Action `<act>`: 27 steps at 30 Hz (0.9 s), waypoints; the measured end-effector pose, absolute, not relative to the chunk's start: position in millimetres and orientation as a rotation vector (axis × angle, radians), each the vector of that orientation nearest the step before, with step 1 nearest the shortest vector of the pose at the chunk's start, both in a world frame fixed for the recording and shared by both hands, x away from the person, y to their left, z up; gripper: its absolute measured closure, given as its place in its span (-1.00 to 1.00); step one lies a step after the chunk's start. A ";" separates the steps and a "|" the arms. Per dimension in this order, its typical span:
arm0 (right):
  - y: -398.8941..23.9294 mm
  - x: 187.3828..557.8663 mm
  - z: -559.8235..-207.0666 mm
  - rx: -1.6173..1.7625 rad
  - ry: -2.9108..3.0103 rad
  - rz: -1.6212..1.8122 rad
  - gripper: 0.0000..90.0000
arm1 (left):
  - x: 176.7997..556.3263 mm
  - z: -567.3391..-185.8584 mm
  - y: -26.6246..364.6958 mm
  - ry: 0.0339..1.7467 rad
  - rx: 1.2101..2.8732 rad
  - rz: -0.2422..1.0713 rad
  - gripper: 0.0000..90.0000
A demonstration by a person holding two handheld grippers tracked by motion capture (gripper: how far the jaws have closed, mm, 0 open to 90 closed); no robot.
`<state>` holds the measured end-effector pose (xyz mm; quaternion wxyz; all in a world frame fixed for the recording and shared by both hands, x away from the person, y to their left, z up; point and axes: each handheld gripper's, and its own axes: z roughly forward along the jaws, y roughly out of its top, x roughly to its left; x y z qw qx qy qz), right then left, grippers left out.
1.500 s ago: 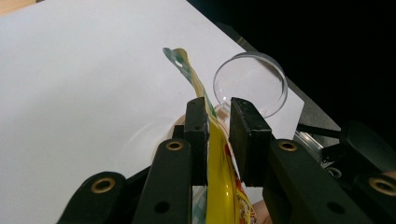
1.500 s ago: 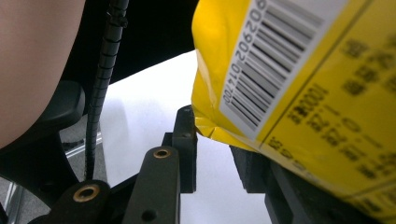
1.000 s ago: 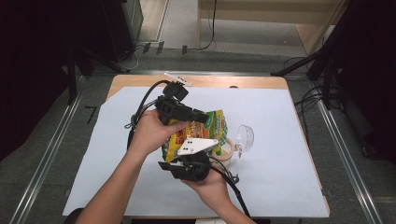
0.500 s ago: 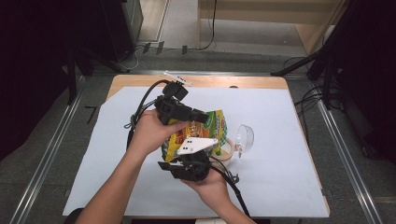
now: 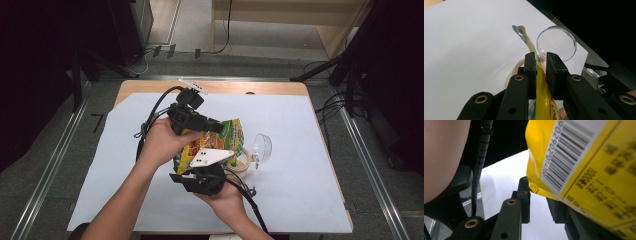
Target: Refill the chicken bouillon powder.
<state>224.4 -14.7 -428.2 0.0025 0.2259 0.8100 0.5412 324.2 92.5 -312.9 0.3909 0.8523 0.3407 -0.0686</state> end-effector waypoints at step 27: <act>-15.1 228.3 -428.0 0.698 2.570 1.644 0.65 | 328.9 -316.2 96.8 0.879 2.133 -0.203 0.76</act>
